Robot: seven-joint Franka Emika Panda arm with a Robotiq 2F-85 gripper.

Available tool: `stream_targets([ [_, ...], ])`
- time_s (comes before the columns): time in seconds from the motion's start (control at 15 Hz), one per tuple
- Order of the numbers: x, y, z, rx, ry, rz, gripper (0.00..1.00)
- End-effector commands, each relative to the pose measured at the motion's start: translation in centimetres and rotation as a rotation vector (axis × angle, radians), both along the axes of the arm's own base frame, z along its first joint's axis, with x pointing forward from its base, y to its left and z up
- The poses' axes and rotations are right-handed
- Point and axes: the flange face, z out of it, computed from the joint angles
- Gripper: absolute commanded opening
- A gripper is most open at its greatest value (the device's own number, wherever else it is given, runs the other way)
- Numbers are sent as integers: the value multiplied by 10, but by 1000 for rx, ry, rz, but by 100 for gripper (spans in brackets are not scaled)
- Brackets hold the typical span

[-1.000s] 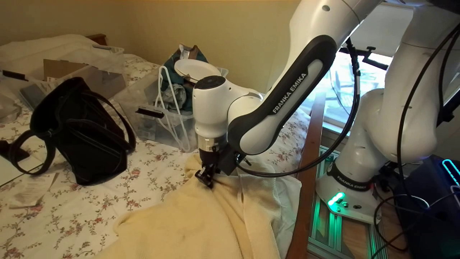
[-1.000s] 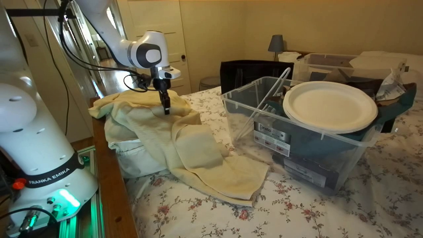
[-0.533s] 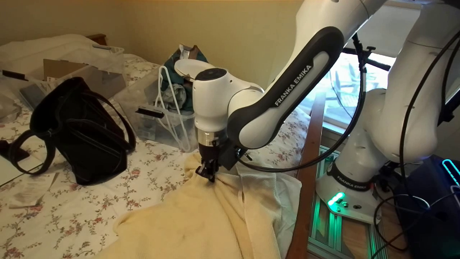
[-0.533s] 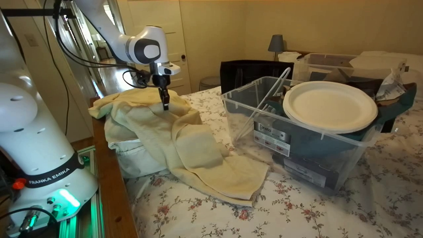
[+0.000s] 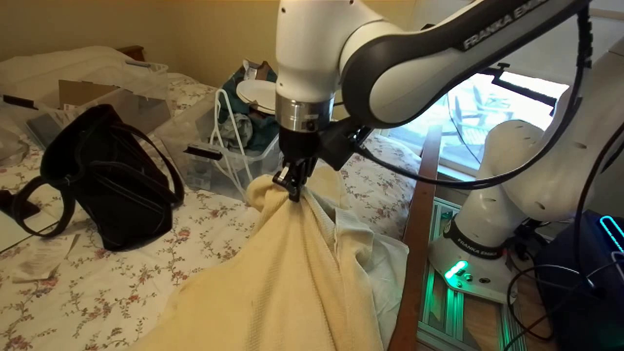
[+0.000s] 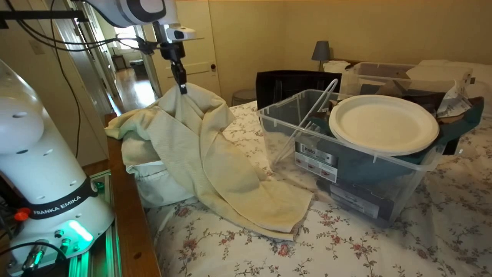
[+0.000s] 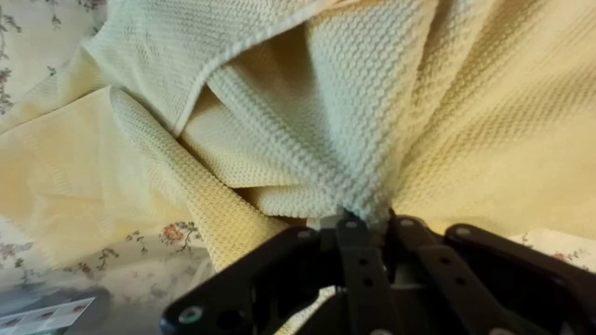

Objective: Put the towel on the right side of the bed.

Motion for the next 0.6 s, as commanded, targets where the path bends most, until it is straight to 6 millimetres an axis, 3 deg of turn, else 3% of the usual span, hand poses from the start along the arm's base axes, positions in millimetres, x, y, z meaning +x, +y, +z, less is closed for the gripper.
stream_targets([
  [0.0,-25,6,89,-59,-68,16,3],
  [0.53,-81,36,276,-89,-300,143,2],
])
